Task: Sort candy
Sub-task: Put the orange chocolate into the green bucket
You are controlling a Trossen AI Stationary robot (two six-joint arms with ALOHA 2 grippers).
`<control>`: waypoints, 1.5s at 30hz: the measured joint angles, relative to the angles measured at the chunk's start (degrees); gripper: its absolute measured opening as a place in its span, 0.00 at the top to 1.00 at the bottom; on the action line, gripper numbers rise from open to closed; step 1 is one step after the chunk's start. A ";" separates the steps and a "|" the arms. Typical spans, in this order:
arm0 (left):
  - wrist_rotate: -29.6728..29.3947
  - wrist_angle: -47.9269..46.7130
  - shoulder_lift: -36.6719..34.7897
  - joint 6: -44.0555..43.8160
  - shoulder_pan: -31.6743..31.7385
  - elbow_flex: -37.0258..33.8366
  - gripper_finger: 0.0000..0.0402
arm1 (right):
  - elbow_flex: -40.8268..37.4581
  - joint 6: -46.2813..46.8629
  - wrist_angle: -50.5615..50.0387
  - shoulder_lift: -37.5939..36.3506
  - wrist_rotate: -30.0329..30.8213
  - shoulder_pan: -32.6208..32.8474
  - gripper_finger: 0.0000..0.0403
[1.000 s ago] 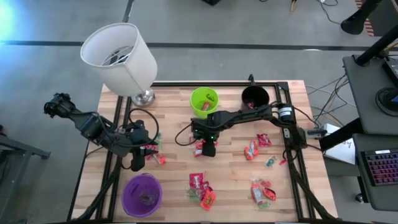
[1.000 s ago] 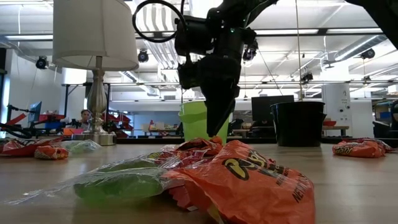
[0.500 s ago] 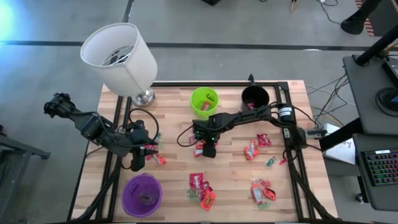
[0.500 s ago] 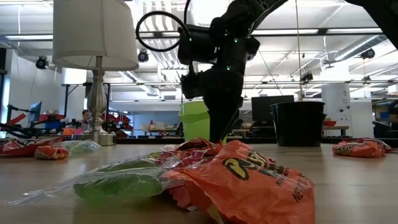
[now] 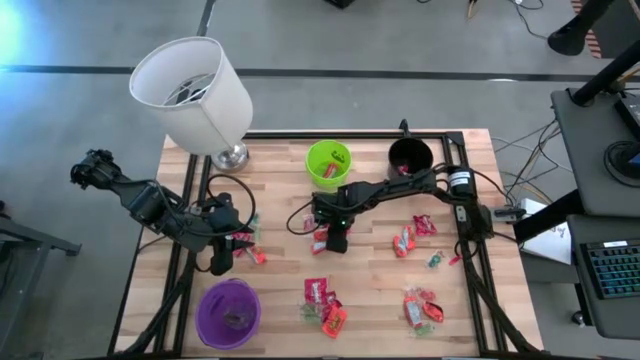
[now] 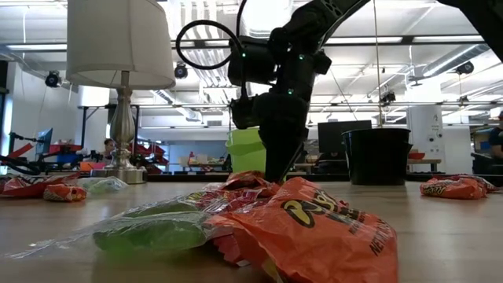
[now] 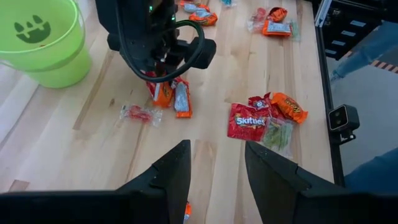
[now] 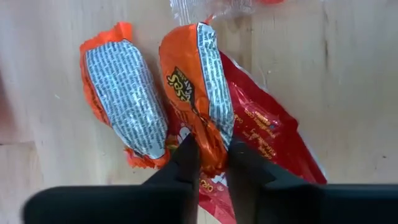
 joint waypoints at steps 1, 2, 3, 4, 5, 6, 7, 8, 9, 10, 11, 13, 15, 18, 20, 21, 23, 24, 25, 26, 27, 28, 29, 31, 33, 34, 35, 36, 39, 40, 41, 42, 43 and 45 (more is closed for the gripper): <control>0.00 0.00 0.00 0.00 -0.01 0.00 0.67 | 0.05 -0.02 -0.02 -0.03 0.01 -0.07 0.93; 0.00 0.00 0.00 0.00 0.01 0.00 0.67 | 0.15 0.00 -0.07 -0.07 -0.01 -0.18 0.95; -0.02 0.00 0.00 0.00 0.00 0.00 0.67 | 0.25 -0.03 -0.09 -0.11 -0.01 -0.20 0.96; 0.00 0.00 0.00 0.00 -0.01 0.00 0.67 | 0.36 -0.08 -0.16 -0.11 -0.01 -0.22 0.96; -0.02 0.00 0.00 0.00 -0.01 0.00 0.67 | 0.56 -0.32 -0.28 -0.11 -0.01 -0.26 0.96; 0.00 -0.02 0.00 0.00 -0.01 0.00 0.67 | 0.79 -0.60 -0.34 -0.11 0.01 -0.28 0.96; -0.02 0.00 0.00 0.00 -0.01 0.00 0.67 | 1.04 -0.61 -0.40 -0.11 0.03 -0.28 0.96; 0.00 0.00 0.00 0.00 -0.01 0.00 0.67 | 1.34 -0.60 -0.43 -0.11 0.02 -0.28 0.96; 0.00 0.00 0.00 0.00 0.01 0.00 0.67 | 1.66 -0.59 -0.44 -0.11 0.02 -0.28 0.97; 0.00 -0.02 0.00 0.00 -0.01 0.00 0.67 | 2.03 -0.61 -0.46 -0.11 0.00 -0.28 0.97; -0.01 -0.01 0.00 0.00 -0.01 0.00 0.67 | 2.36 -0.61 -0.52 -0.22 -0.01 -0.28 0.97; -0.01 -0.02 0.00 0.00 0.00 0.00 0.67 | 3.25 -0.66 -1.25 -0.41 -0.01 -0.28 0.97; 0.00 -0.09 0.00 0.00 -0.01 0.00 0.67 | 4.19 -1.02 -2.15 -1.09 -0.03 -0.20 0.97; 0.00 -0.68 0.00 0.00 -0.01 0.00 0.67 | 5.12 -1.47 -3.04 -2.80 -0.08 -0.17 0.97; 0.00 -1.13 0.00 0.00 0.00 0.00 0.67 | 5.27 -1.46 -3.38 -4.06 -0.12 -0.17 0.97; -0.02 -1.19 0.00 -0.01 0.01 0.00 0.67 | 5.28 -1.45 -3.56 -4.62 -0.12 -0.17 0.97; 0.00 -1.20 0.00 -0.34 0.00 0.00 0.67 | 5.55 -0.72 -4.14 -6.00 -0.08 -0.17 0.97; 0.00 -1.20 0.00 -0.66 0.00 0.00 0.67 | 5.57 -0.23 -4.45 -6.76 -0.06 -0.17 0.97; 0.00 -1.18 -0.02 -0.94 -0.01 0.00 0.67 | 5.59 0.30 -4.63 -7.63 -0.06 -0.15 0.97; 0.00 -1.16 -0.04 -1.09 -0.01 0.00 0.67 | 5.64 0.62 -4.80 -8.47 -0.06 -0.15 0.97; 0.00 -1.19 -0.04 -1.19 0.01 0.00 0.67 | 5.66 1.01 -5.01 -9.20 -0.03 -0.16 0.97; -0.01 -1.19 -0.04 -1.22 0.01 0.00 0.67 | 5.66 1.56 -5.23 -9.90 -0.03 -0.15 0.97; -0.06 -1.19 -0.04 -1.22 -0.01 0.00 0.67 | 5.66 1.92 -5.56 -10.64 0.00 -0.16 0.97; -0.63 -1.36 -0.04 -1.11 0.00 0.00 0.67 | 5.66 2.45 -5.88 -11.91 0.02 -0.17 0.97; -1.70 -1.65 -0.04 -1.10 -0.01 0.02 0.67 | 5.66 3.54 -6.23 -13.20 0.05 -0.18 0.97; -2.42 -1.94 -0.07 -1.09 -0.01 0.02 0.67 | 5.66 4.05 -6.19 -13.86 0.05 -0.32 0.97; -3.28 -2.01 -0.15 -1.11 -0.01 0.02 0.67 | 5.66 4.72 -6.24 -14.46 0.07 -0.51 0.97; -4.43 -2.09 -0.18 -1.09 -0.01 0.02 0.67 | 5.66 5.25 -6.23 -14.98 0.13 -0.72 0.97; -8.80 -2.34 -0.37 0.25 0.00 0.02 0.67 | 5.66 6.55 -6.27 -16.52 2.46 -1.72 0.97; -11.17 -2.34 -0.38 1.02 0.05 0.02 0.67 | 5.66 6.69 -6.35 -17.01 3.91 -2.19 0.97; -13.99 -2.34 -0.42 1.86 0.17 0.02 0.67 | 5.66 6.76 -6.43 -17.44 5.31 -2.80 0.97; -17.30 -2.34 -0.50 2.60 0.32 0.02 0.67 | 5.66 6.82 -6.40 -17.78 6.23 -3.53 0.97; -20.68 -2.32 -0.62 3.20 0.52 0.02 0.67 | 5.66 6.80 -6.40 -18.18 6.54 -4.37 0.97; -27.04 -2.41 -1.03 3.99 1.19 0.02 0.67 | 5.66 6.62 -6.32 -18.72 6.71 -6.22 0.97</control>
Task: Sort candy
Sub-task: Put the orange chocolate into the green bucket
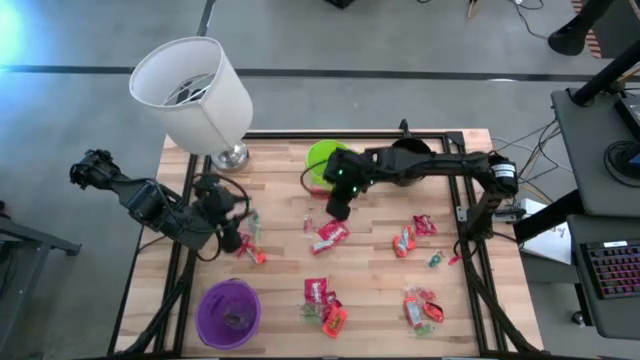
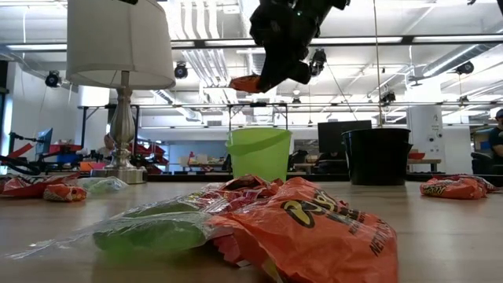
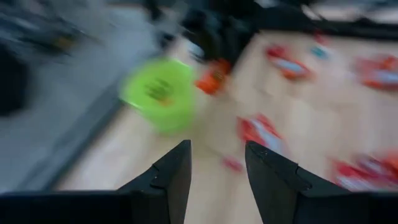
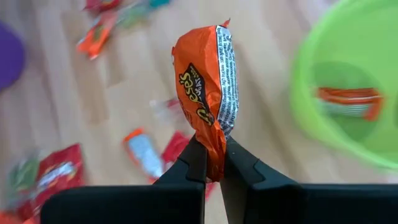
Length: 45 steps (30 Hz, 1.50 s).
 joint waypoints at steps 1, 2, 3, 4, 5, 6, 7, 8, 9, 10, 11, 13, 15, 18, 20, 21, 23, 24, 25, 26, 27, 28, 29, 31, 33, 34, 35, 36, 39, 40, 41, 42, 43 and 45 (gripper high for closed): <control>-3.07 -0.14 -0.20 0.12 0.35 0.00 0.67 | 0.00 -0.40 0.08 -0.32 0.01 -0.99 0.97; -5.73 -0.43 -0.47 0.13 0.74 0.00 0.67 | 0.00 -0.95 0.12 -0.58 0.13 -2.01 0.97; -8.16 -0.65 -0.77 0.12 1.16 0.00 0.67 | 0.00 -1.68 0.23 -0.75 0.19 -3.11 0.97; -10.43 -0.67 -1.13 0.11 1.66 0.00 0.67 | 0.00 -2.37 0.45 -0.93 0.17 -4.25 0.97; -12.33 -0.70 -1.45 0.09 2.17 0.00 0.67 | 0.00 -3.32 0.74 -1.00 0.17 -5.38 0.97; -14.15 -0.69 -1.79 0.05 2.78 0.00 0.67 | 0.00 -4.20 0.96 -1.00 0.06 -6.52 0.97; -15.93 -0.65 -2.12 -0.21 3.39 0.00 0.67 | 0.00 -4.93 1.07 -1.00 -0.16 -7.76 0.97; -17.33 -0.66 -2.42 -0.90 4.11 0.00 0.67 | 0.00 -5.64 1.09 -1.00 -0.48 -9.00 0.97; -18.55 -0.62 -2.79 -1.44 4.92 0.00 0.67 | 0.00 -6.32 1.11 -1.00 -0.88 -10.25 0.97; -19.53 -0.62 -3.15 -1.72 5.81 0.00 0.67 | 0.00 -6.96 1.11 -1.00 -0.98 -11.34 0.97; -20.40 -0.64 -3.52 -1.93 6.76 0.00 0.67 | 0.00 -7.72 1.16 -1.00 -0.98 -12.42 0.97; -21.87 -0.63 -4.05 -2.05 8.73 0.00 0.67 | 0.10 -8.94 1.45 -1.00 -0.98 -14.23 0.97; -22.53 -0.65 -4.49 -2.07 10.99 0.00 0.67 | 1.02 -10.63 1.46 -1.00 -1.19 -15.81 0.97; -22.53 -0.61 -5.08 -2.80 14.63 0.00 0.67 | 2.91 -13.77 2.13 -1.00 -1.57 -17.72 0.97; -22.55 -0.63 -5.26 -3.98 16.82 0.00 0.67 | 4.05 -14.67 2.18 -1.00 -3.35 -19.16 0.97; -22.53 -0.61 -5.29 -4.49 17.83 0.00 0.67 | 4.51 -14.81 2.44 -1.00 -4.35 -19.89 0.97; -22.53 -0.56 -5.29 -5.77 19.49 0.00 0.67 | 5.27 -15.13 3.53 -1.00 -6.21 -21.24 0.97; -22.53 -0.54 -5.29 -6.42 20.21 0.00 0.67 | 5.70 -15.26 3.71 -1.00 -7.21 -21.91 0.97; -22.53 -0.50 -5.29 -7.10 20.84 0.00 0.67 | 6.17 -15.43 3.69 -1.00 -8.11 -22.66 0.97; -22.53 -0.46 -5.29 -7.61 21.42 0.00 0.67 | 6.58 -15.58 3.70 -1.00 -8.89 -23.38 0.97; -22.53 -0.43 -5.29 -7.92 22.00 0.00 0.67 | 6.86 -15.84 3.94 -1.00 -9.53 -24.03 0.97; -22.55 -0.43 -5.29 -8.33 22.66 0.00 0.67 | 6.91 -16.29 4.69 -1.00 -9.87 -24.69 0.97; -22.56 -0.41 -5.31 -8.63 23.38 0.00 0.67 | 6.91 -16.43 5.52 -1.00 -9.94 -25.32 0.97; -22.56 -0.29 -5.38 -8.78 25.10 0.00 0.67 | 6.91 -17.09 6.37 -0.99 -10.31 -26.71 0.97; -22.58 -0.02 -5.47 -8.78 26.80 0.00 0.67 | 6.91 -17.56 7.02 -0.82 -11.59 -28.00 0.97; -22.55 -0.03 -5.51 -8.80 27.66 0.00 0.67 | 6.91 -17.11 7.28 -0.65 -12.87 -28.54 0.97; -22.53 -0.02 -5.51 -8.80 28.35 0.00 0.67 | 6.91 -16.57 7.20 -0.50 -14.21 -28.99 0.97; -22.52 0.00 -5.51 -8.79 28.94 0.00 0.67 | 6.91 -15.81 6.97 -0.31 -15.43 -29.31 0.97; -22.51 0.00 -5.51 -8.78 29.85 0.00 0.67 | 6.91 -14.87 6.14 0.23 -17.68 -29.33 0.97; -22.51 0.00 -5.51 -8.73 29.98 0.00 0.67 | 6.88 -14.37 6.12 0.32 -18.08 -29.04 0.97; -22.51 -0.02 -5.51 -8.52 29.99 0.00 0.67 | 6.88 -13.82 6.11 0.37 -18.71 -28.77 0.97; -22.51 -0.03 -5.51 -8.31 29.99 0.00 0.67 | 6.88 -13.34 6.07 0.38 -19.13 -28.39 0.97; -22.49 -0.06 -5.51 -8.13 29.99 0.00 0.67 | 6.88 -12.60 6.08 0.38 -19.15 -27.88 0.97; -22.07 -0.06 -5.52 -8.10 29.99 0.00 0.67 | 6.88 -11.25 5.98 0.38 -19.19 -26.63 0.97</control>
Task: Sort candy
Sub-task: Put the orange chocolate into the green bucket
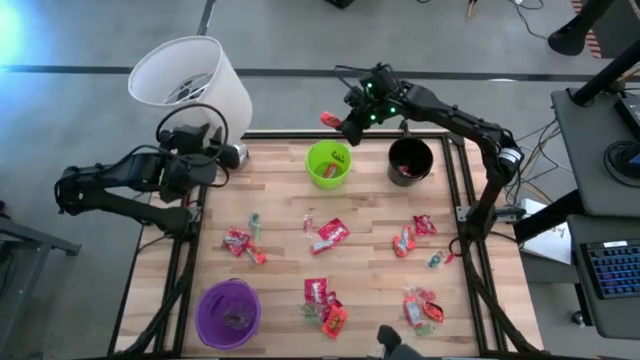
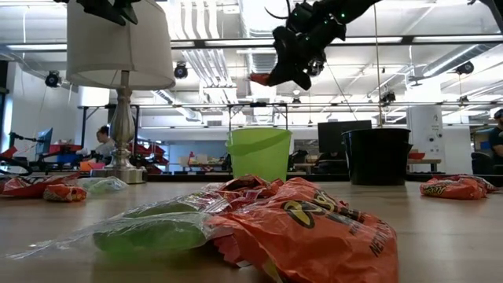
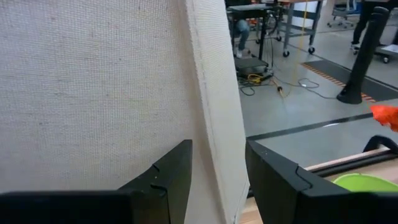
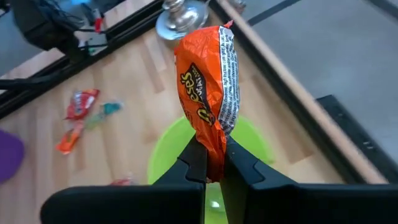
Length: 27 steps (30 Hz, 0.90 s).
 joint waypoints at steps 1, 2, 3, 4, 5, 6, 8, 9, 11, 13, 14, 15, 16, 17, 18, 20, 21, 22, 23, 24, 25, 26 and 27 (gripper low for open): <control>0.84 -0.02 -0.05 0.01 0.03 0.00 0.67 | 0.00 0.87 -0.27 0.00 -0.04 0.59 0.97; 2.29 -0.05 -0.13 0.15 0.04 0.00 0.67 | 0.00 1.78 -0.68 0.02 -0.04 1.19 0.97; 3.84 -0.08 -0.21 0.62 0.07 0.00 0.67 | 0.00 2.15 -1.15 0.02 -0.04 1.73 0.97; 5.26 -0.17 -0.23 1.11 0.07 0.00 0.67 | -0.03 2.43 -1.54 0.02 -0.06 2.20 0.97; 6.51 -0.28 -0.23 1.81 0.07 0.00 0.67 | -0.11 2.55 -1.55 0.02 -0.05 2.60 0.97; 7.20 -0.27 -0.23 2.42 0.07 0.00 0.67 | -0.22 2.55 -1.52 0.02 -0.01 2.96 0.97; 7.52 -0.26 -0.10 2.99 0.07 0.00 0.67 | -0.51 2.77 -1.54 0.05 0.05 3.62 0.97; 7.54 -0.26 -0.10 3.01 0.07 0.00 0.67 | -0.65 3.12 -1.52 0.24 0.05 3.98 0.97; 7.54 -0.22 -0.07 3.02 0.07 0.00 0.67 | -0.96 3.22 -1.82 0.64 0.05 4.54 0.97; 7.56 -0.14 -0.10 3.02 0.04 0.00 0.67 | -1.46 2.91 -2.38 1.31 0.02 5.08 0.97; 7.70 -0.02 -0.10 3.02 0.04 0.00 0.67 | -1.87 2.92 -2.34 1.55 0.05 5.24 0.97; 8.15 0.00 -0.10 3.02 0.04 0.00 0.67 | -2.36 2.97 -2.34 1.76 0.05 5.37 0.97; 9.06 0.00 -0.14 3.02 0.04 0.00 0.67 | -2.81 2.96 -2.37 2.04 0.07 5.57 0.97; 9.50 0.00 -0.16 3.03 0.04 0.00 0.67 | -3.10 2.99 -2.34 2.33 0.07 5.73 0.97; 9.97 0.00 -0.16 3.03 0.04 0.00 0.67 | -3.42 3.05 -2.25 2.51 0.09 5.77 0.97; 10.18 -0.02 -0.14 3.04 0.00 0.00 0.67 | -3.87 2.84 -2.34 2.95 0.09 5.79 0.97; 10.19 -0.02 -0.14 3.04 0.00 0.00 0.67 | -3.87 2.68 -2.03 3.26 0.09 5.81 0.97; 10.20 -0.02 -0.14 3.04 0.00 0.00 0.67 | -3.87 2.69 -1.88 3.49 0.10 5.81 0.97; 10.20 -0.04 -0.14 3.04 0.00 0.00 0.67 | -3.87 2.53 -1.99 3.82 0.10 5.81 0.97; 10.18 -0.02 -0.14 3.04 0.00 0.00 0.67 | -3.87 1.79 -1.96 4.13 0.06 5.79 0.97; 10.22 -0.04 -0.14 3.03 0.00 0.00 0.67 | -3.87 0.33 -2.04 4.37 0.05 5.79 0.97; 10.26 -0.06 -0.14 3.04 0.00 0.00 0.67 | -3.89 -1.09 -2.51 4.64 0.07 5.81 0.97; 10.44 -0.07 -0.14 3.04 0.00 0.00 0.67 | -3.91 -1.84 -2.72 4.99 0.07 6.02 0.97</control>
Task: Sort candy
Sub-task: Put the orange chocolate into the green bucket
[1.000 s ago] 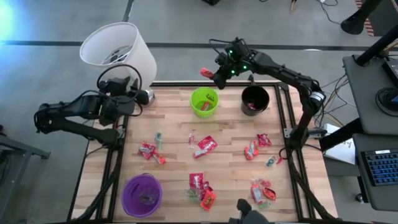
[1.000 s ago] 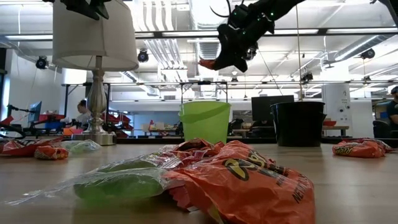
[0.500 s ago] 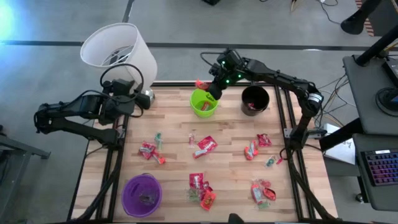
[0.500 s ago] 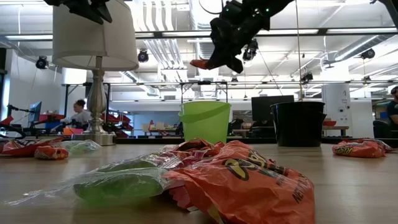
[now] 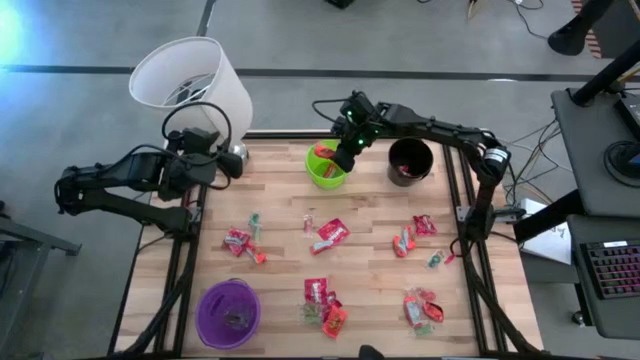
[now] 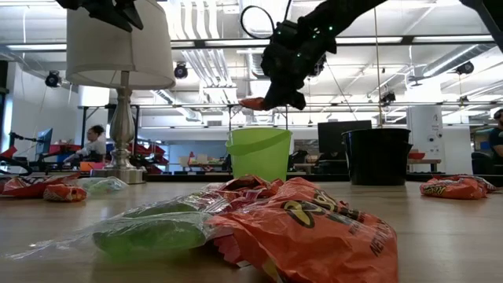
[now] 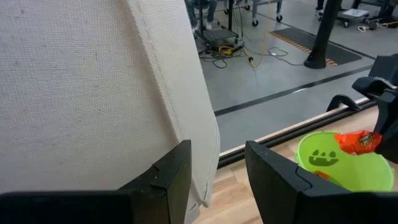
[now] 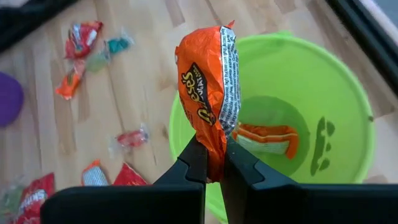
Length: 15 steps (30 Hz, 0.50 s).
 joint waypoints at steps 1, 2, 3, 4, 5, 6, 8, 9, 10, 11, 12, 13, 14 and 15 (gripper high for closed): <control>0.26 -0.01 -0.01 0.06 0.02 0.00 0.67 | 0.00 -0.44 0.16 0.32 0.02 0.18 0.97; 0.60 -0.02 -0.02 0.40 0.04 0.00 0.67 | 0.00 -0.57 0.32 0.65 0.02 0.30 0.97; 1.08 -0.02 -0.02 0.89 0.04 0.00 0.67 | 0.00 -0.57 0.32 0.99 0.00 0.40 0.97; 1.50 -0.05 -0.02 1.33 0.04 0.00 0.67 | 0.00 -0.56 0.34 1.30 0.00 0.47 0.97; 1.67 -0.10 -0.02 1.67 0.04 0.00 0.67 | 0.00 -0.42 0.37 1.58 0.01 0.48 0.97; 1.69 -0.18 -0.02 1.97 0.04 0.00 0.67 | 0.00 -0.04 0.37 1.82 0.22 0.46 0.97; 1.69 -0.17 -0.02 2.28 0.04 0.00 0.67 | 0.00 1.24 0.38 2.10 0.50 0.29 0.97; 1.69 -0.20 -0.02 2.52 0.04 0.00 0.67 | 0.00 2.06 0.46 2.18 0.54 0.19 0.97; 1.69 -0.21 -0.02 2.55 0.04 0.00 0.67 | 0.00 2.44 0.46 2.18 0.59 0.07 0.97; 1.69 -0.29 -0.02 2.57 0.04 0.00 0.67 | 0.00 2.68 0.46 2.20 0.61 0.03 0.96; 1.69 -0.31 -0.03 2.56 0.04 0.00 0.67 | 0.00 2.87 0.46 2.20 0.59 -0.01 0.95; 1.69 -0.31 -0.04 2.57 0.04 0.00 0.67 | 0.00 2.88 0.51 2.20 0.59 -0.08 0.94; 1.69 -0.38 -0.04 2.58 0.04 0.00 0.67 | 0.00 2.88 0.54 2.20 0.60 -0.11 0.92; 1.69 -0.42 -0.04 2.58 0.04 0.00 0.67 | 0.00 2.89 0.54 2.20 0.72 -0.18 0.90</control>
